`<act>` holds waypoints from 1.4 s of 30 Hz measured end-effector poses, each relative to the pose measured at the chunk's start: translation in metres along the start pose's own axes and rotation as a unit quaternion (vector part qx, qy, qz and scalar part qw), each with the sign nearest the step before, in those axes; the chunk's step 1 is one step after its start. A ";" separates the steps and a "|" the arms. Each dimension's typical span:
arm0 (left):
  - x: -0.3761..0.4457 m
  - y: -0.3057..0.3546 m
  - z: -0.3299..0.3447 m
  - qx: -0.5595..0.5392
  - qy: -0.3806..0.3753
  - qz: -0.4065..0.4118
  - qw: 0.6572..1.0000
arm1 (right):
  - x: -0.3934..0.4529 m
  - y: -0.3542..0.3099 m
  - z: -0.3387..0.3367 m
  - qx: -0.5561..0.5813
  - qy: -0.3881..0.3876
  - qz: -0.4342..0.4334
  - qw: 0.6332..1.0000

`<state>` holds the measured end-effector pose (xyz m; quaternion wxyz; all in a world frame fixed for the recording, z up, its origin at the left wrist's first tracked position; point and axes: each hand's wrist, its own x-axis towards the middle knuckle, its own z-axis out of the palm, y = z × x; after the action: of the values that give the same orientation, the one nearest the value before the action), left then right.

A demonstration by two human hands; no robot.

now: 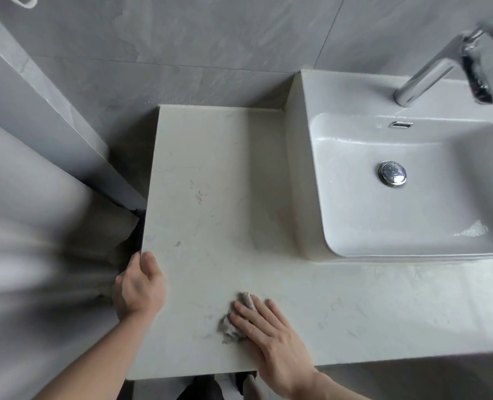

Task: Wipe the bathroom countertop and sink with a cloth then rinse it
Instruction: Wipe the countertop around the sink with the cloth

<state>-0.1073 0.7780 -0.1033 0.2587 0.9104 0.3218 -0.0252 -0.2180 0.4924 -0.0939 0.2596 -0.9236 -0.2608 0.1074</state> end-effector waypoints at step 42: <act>-0.033 0.020 -0.061 0.185 -0.280 0.006 0.942 | -0.080 0.008 -0.059 0.034 0.057 0.463 0.884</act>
<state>-0.1289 0.7749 -0.0344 0.1658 0.9003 0.2209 -0.3365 -0.2620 0.4189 -0.0429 0.2259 -0.9342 0.2159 0.1718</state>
